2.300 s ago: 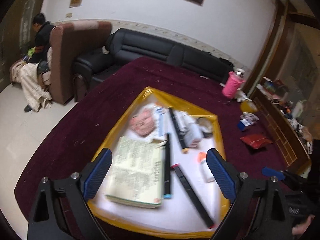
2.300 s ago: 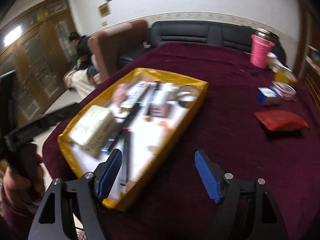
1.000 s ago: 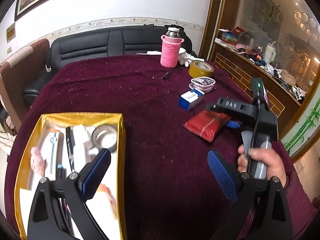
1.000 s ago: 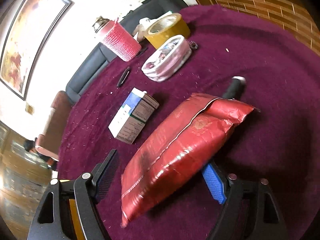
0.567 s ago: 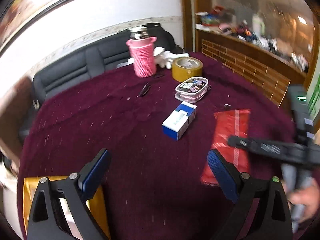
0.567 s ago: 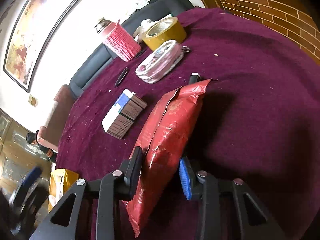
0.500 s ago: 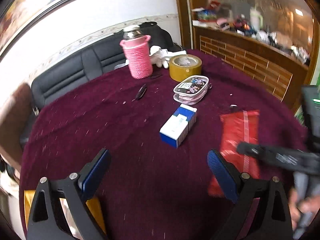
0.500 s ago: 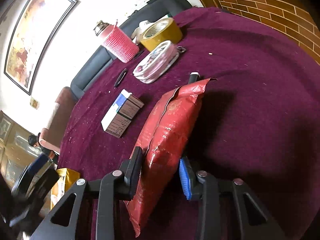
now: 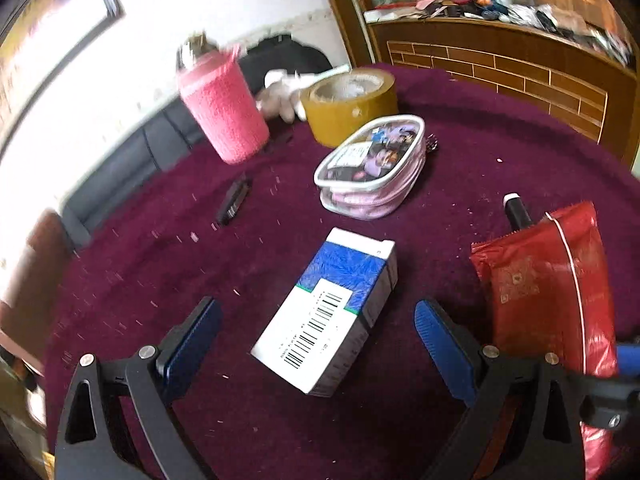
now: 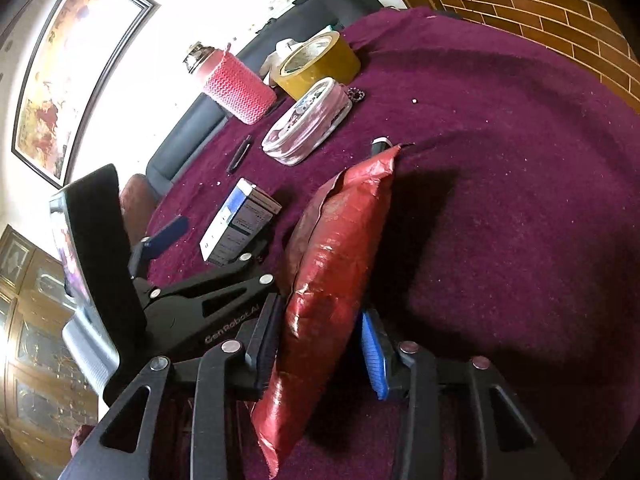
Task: Organize objects
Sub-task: 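Grasp the small blue-and-white barcode box with the left tool while the right tool holds the red bag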
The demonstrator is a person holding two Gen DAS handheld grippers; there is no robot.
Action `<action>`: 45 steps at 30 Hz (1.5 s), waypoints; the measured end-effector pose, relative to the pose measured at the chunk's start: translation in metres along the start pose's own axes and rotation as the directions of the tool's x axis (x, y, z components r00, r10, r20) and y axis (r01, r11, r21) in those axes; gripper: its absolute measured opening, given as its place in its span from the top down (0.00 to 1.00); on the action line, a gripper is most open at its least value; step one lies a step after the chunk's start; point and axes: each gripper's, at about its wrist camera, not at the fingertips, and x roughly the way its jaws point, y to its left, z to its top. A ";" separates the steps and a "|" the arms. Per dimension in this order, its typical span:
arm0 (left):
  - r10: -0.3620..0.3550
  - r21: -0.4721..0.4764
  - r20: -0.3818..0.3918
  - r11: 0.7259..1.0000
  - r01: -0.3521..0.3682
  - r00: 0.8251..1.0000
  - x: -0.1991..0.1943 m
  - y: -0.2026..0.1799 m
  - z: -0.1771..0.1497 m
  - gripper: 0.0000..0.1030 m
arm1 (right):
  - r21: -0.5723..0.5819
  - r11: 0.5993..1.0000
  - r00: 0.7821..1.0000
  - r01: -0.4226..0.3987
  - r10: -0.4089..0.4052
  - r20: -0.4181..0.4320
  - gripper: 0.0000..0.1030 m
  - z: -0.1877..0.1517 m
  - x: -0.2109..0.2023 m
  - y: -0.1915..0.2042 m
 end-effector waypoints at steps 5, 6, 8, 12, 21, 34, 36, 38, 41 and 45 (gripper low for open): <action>0.050 -0.067 -0.037 0.996 -0.052 0.998 0.004 0.007 -0.004 0.66 | -0.008 1.000 1.000 0.006 -0.006 0.007 0.59 0.000 0.001 0.001; 0.062 -0.075 -0.046 0.995 -0.066 0.997 0.005 0.007 -0.003 0.68 | -0.012 1.000 1.000 0.008 -0.007 0.009 0.59 0.000 0.000 0.002; 0.052 -0.092 -0.054 0.994 -0.057 0.997 0.003 0.007 -0.003 0.68 | -0.020 1.000 1.000 0.012 -0.012 0.013 0.59 0.000 0.001 0.003; 0.039 -0.111 -0.039 0.993 -0.043 0.999 -0.010 0.009 -0.007 0.68 | -0.010 1.000 1.000 0.003 -0.003 0.018 0.59 0.001 0.002 0.001; -0.007 -0.184 0.022 0.983 0.011 1.000 -0.066 0.029 -0.021 0.68 | 0.005 0.999 0.997 -0.050 0.050 0.052 0.69 0.002 -0.006 -0.002; -0.048 -0.259 0.117 0.963 0.077 0.992 -0.172 0.056 -0.075 0.68 | 0.090 0.990 0.993 -0.107 0.102 0.052 0.41 0.009 0.005 -0.012; -0.048 -0.269 0.130 0.960 0.082 0.990 -0.188 0.059 -0.085 0.68 | 0.093 0.988 0.991 -0.123 0.116 0.070 0.29 0.010 0.006 -0.008; -0.048 -0.285 0.140 0.955 0.087 0.989 -0.203 0.062 -0.100 0.68 | 0.074 0.994 0.992 -0.085 0.078 0.095 0.27 0.007 0.007 0.000; -0.053 -0.297 0.144 0.950 0.094 0.988 -0.216 0.063 -0.118 0.68 | -0.014 0.999 0.995 0.046 -0.045 0.093 0.27 0.003 0.010 0.023; -0.064 -0.332 0.150 0.937 0.111 0.987 -0.229 0.070 -0.138 0.68 | -0.109 0.978 0.981 0.180 -0.171 0.087 0.56 -0.003 0.015 0.040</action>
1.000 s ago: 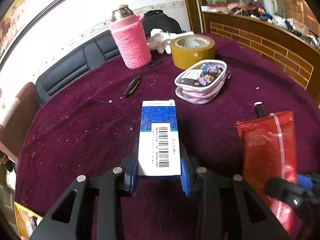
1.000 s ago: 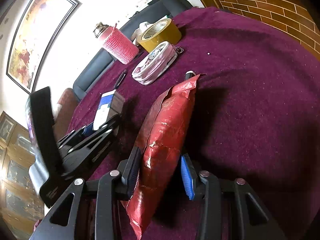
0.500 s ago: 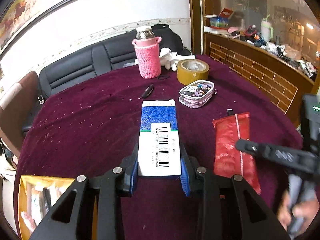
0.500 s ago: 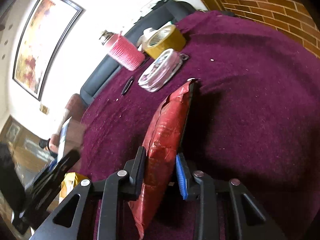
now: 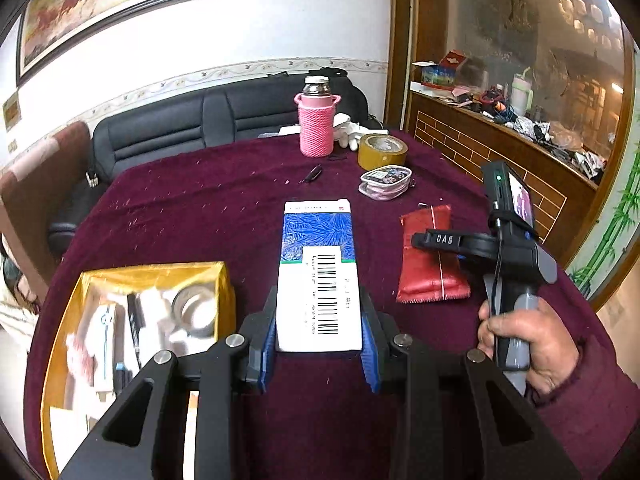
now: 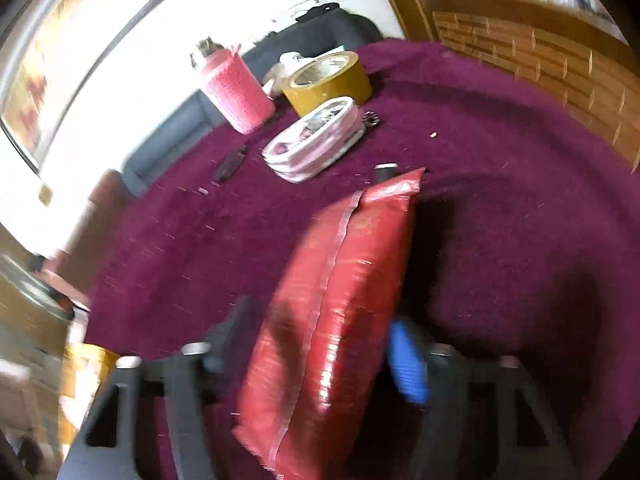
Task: Organize objects
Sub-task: 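Grasp the small blue-and-white barcode box with the left tool while the right tool holds the red bag, then carry the barcode box and red bag over the tray with both tools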
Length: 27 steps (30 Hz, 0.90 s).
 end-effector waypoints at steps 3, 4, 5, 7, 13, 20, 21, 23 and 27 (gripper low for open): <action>-0.009 -0.038 0.001 0.999 0.009 1.000 -0.010 0.014 -0.010 0.68 | 0.061 0.997 0.999 -0.040 0.041 -0.020 0.62 -0.003 -0.005 -0.009; -0.007 -0.050 0.005 0.999 0.007 1.000 -0.014 0.019 -0.014 0.68 | 0.071 0.996 0.999 -0.049 0.050 -0.019 0.64 -0.004 -0.007 -0.011; -0.007 -0.062 0.007 0.998 0.008 1.000 -0.017 0.023 -0.016 0.68 | 0.075 0.995 0.998 -0.058 0.059 -0.013 0.68 -0.006 -0.010 -0.013; -0.009 -0.090 0.010 0.996 0.010 1.000 -0.023 0.032 -0.020 0.68 | 0.076 0.994 0.997 -0.078 0.078 -0.004 0.75 -0.010 -0.021 -0.012; -0.003 -0.159 0.032 0.987 0.008 0.999 -0.041 0.054 -0.036 0.68 | 0.053 0.989 0.990 -0.139 0.139 -0.002 0.78 -0.024 -0.045 -0.001; 0.033 -0.193 0.045 0.981 -0.023 0.998 -0.060 0.069 -0.050 0.68 | 0.049 0.967 0.968 -0.251 0.252 0.000 0.78 -0.039 -0.072 0.015; 0.041 -0.197 0.047 0.980 -0.031 0.998 -0.063 0.071 -0.052 0.68 | 0.040 0.964 0.965 -0.263 0.263 0.002 0.78 -0.041 -0.076 0.019; 0.049 -0.204 0.049 0.978 -0.038 0.998 -0.068 0.076 -0.055 0.68 | 0.018 0.958 0.958 -0.286 0.286 0.006 0.78 -0.045 -0.086 0.029; 0.061 -0.226 0.057 0.973 -0.047 0.996 -0.078 0.085 -0.062 0.68 | -0.015 0.943 0.943 -0.333 0.333 -0.007 0.78 -0.052 -0.098 0.047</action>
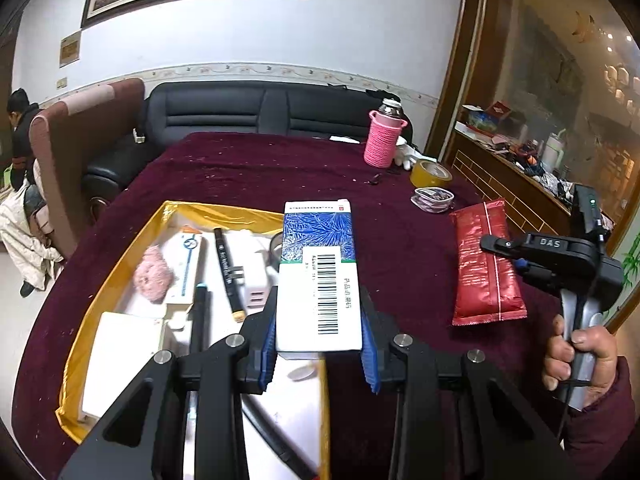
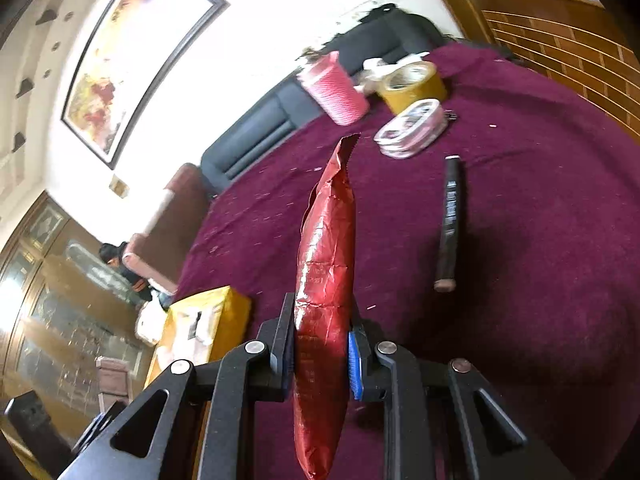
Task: Organize objects
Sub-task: 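Carry the barcode box and red bag over the tray with both tools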
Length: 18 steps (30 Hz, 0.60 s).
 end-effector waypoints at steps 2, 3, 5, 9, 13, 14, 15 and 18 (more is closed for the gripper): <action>0.000 -0.017 0.004 1.000 0.000 1.000 -0.006 0.007 -0.003 0.68 | -0.017 1.000 1.000 -0.019 0.019 -0.008 0.78 -0.004 -0.001 0.011; 0.002 -0.024 0.007 1.000 -0.002 1.000 -0.010 0.011 -0.004 0.68 | -0.023 0.999 0.999 -0.031 0.030 -0.014 0.78 -0.006 -0.001 0.017; 0.008 -0.032 0.010 0.999 -0.008 1.000 -0.015 0.017 -0.008 0.68 | -0.029 0.998 0.998 -0.056 0.055 -0.028 0.78 -0.010 0.001 0.027; 0.027 -0.051 0.013 0.998 -0.027 1.000 -0.025 0.025 -0.014 0.68 | -0.034 0.995 0.993 -0.099 0.096 -0.061 0.78 -0.018 0.007 0.045; 0.050 -0.059 0.014 0.997 -0.049 0.999 -0.031 0.032 -0.020 0.68 | -0.043 0.991 0.988 -0.126 0.122 -0.095 0.77 -0.026 0.016 0.060; 0.053 -0.061 0.014 0.997 -0.052 0.999 -0.032 0.032 -0.021 0.68 | -0.051 0.990 0.987 -0.133 0.127 -0.104 0.77 -0.029 0.018 0.066; 0.056 -0.063 0.012 0.996 -0.055 0.998 -0.033 0.034 -0.022 0.68 | -0.056 0.989 0.985 -0.138 0.131 -0.110 0.77 -0.032 0.019 0.069; 0.061 -0.077 0.001 0.995 -0.061 0.998 -0.033 0.040 -0.027 0.68 | -0.074 0.984 0.980 -0.161 0.150 -0.133 0.77 -0.039 0.024 0.083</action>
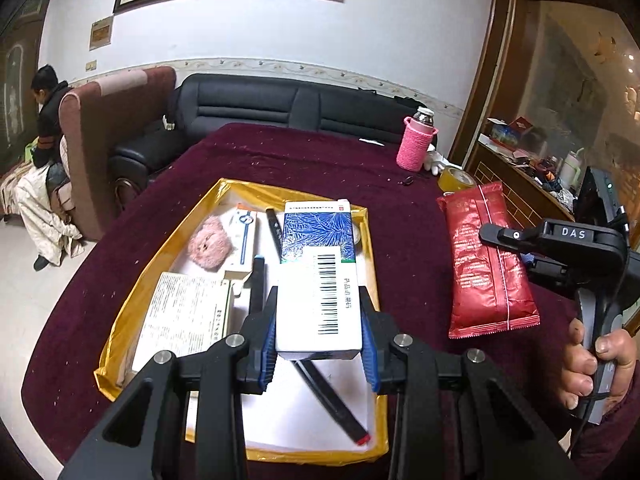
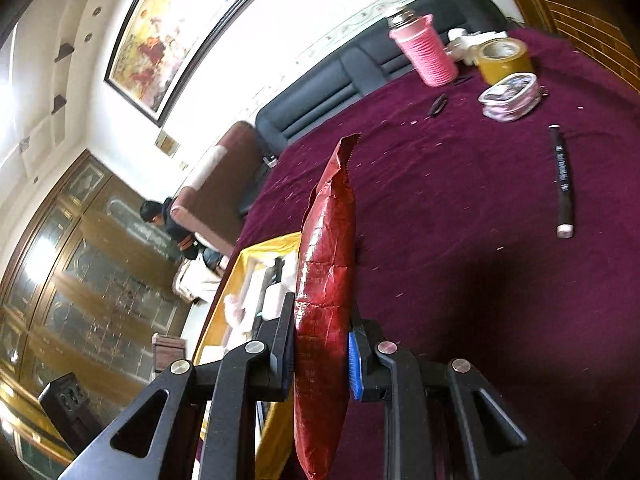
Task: Organize objects
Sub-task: 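Carry the barcode box and red bag over the tray with both tools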
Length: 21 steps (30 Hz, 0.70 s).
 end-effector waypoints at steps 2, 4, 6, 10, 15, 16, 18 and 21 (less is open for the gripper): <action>0.004 -0.009 -0.010 1.000 -0.004 1.000 0.001 0.004 -0.003 0.68 | -0.015 1.000 1.000 -0.014 0.013 -0.014 0.77 -0.003 0.005 0.008; 0.014 -0.011 -0.015 1.000 -0.014 1.000 0.001 0.007 -0.006 0.68 | -0.033 0.999 0.999 -0.024 0.023 -0.029 0.77 -0.006 0.010 0.018; 0.025 -0.011 -0.019 1.000 -0.025 1.000 0.001 0.009 -0.008 0.68 | -0.053 0.998 0.998 -0.035 0.032 -0.048 0.77 -0.010 0.016 0.028; 0.045 -0.006 -0.025 0.999 -0.045 0.999 0.002 0.011 -0.012 0.68 | -0.081 0.995 0.995 -0.050 0.043 -0.089 0.77 -0.017 0.030 0.045; 0.070 0.005 -0.026 0.998 -0.070 0.997 0.004 0.014 -0.017 0.68 | -0.122 0.991 0.990 -0.053 0.036 -0.136 0.77 -0.025 0.053 0.065; 0.069 0.002 -0.029 0.998 -0.069 0.997 0.005 0.016 -0.018 0.68 | -0.127 0.990 0.989 -0.054 0.035 -0.146 0.77 -0.026 0.059 0.068; 0.071 0.001 -0.031 0.997 -0.071 0.997 0.006 0.019 -0.019 0.68 | -0.139 0.989 0.985 -0.052 0.028 -0.168 0.77 -0.028 0.071 0.075; 0.068 -0.002 -0.041 0.998 -0.069 0.997 0.010 0.022 -0.022 0.68 | -0.167 0.985 0.981 -0.037 0.004 -0.192 0.77 -0.033 0.085 0.084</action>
